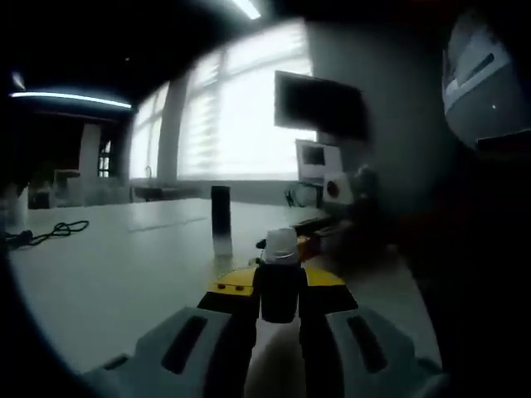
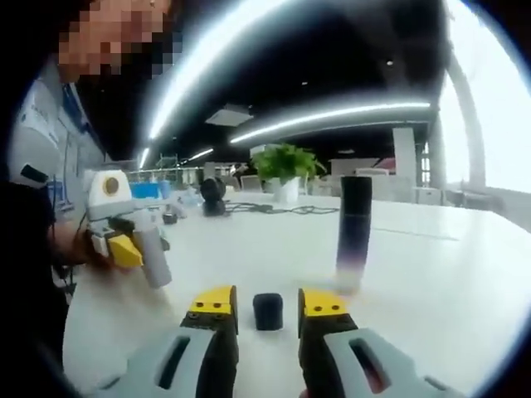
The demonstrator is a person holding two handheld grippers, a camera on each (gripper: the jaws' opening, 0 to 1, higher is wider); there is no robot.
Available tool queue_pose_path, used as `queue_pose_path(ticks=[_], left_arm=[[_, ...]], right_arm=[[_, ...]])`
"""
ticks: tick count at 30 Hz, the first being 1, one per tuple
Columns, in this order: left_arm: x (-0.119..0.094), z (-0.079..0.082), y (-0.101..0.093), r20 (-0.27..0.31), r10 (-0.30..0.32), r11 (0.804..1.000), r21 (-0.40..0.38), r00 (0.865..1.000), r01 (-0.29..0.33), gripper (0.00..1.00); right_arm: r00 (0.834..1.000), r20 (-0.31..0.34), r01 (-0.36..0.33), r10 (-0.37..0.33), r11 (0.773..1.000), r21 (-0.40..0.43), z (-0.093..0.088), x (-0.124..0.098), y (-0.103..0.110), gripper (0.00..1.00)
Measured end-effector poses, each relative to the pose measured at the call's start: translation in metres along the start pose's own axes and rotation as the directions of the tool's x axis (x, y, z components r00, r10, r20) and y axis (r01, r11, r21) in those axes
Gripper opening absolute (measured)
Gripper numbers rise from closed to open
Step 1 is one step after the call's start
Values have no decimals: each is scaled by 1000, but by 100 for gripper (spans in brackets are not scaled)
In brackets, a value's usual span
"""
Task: Pick up cosmetic bottle twist off cap place on table pick up cap screw tight cap place on table
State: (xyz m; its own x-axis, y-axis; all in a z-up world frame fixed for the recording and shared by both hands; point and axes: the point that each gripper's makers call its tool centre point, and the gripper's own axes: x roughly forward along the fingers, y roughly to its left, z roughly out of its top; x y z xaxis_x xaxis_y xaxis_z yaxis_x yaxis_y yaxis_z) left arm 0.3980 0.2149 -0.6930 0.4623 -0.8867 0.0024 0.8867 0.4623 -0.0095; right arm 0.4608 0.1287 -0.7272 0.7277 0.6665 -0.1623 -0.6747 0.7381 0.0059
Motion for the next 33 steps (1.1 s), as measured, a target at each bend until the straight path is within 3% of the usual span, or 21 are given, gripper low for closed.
queue_pose_path(ticks=[8, 11, 20, 23, 28, 33], left_arm=[[0, -2, 4, -8, 11, 1000, 2, 1000, -11, 9], [0, -2, 4, -13, 11, 1000, 9, 1000, -10, 9], [1, -5, -1, -27, -12, 1000, 22, 1000, 13, 9], [1, -6, -2, -29, -18, 1000, 17, 999, 19, 9], [0, -3, -7, -17, -39, 999, 19, 999, 39, 9], [-1, 3, -6, 15, -43, 999, 14, 999, 42, 9]], right_arm=[[998, -57, -11, 8, 999, -40, -10, 8, 2, 18], [997, -79, -3, -1, 999, -52, -14, 9, 1, 14], [995, -100, 3, -10, 998, -68, -18, 10, 1, 10], [995, -102, -23, 16, 997, -68, -19, 9, 6, 9], [996, -74, -44, 40, 998, -54, -12, 6, 10, 9], [995, 20, -101, 101, 995, 0, 6, -1, 19, 9]])
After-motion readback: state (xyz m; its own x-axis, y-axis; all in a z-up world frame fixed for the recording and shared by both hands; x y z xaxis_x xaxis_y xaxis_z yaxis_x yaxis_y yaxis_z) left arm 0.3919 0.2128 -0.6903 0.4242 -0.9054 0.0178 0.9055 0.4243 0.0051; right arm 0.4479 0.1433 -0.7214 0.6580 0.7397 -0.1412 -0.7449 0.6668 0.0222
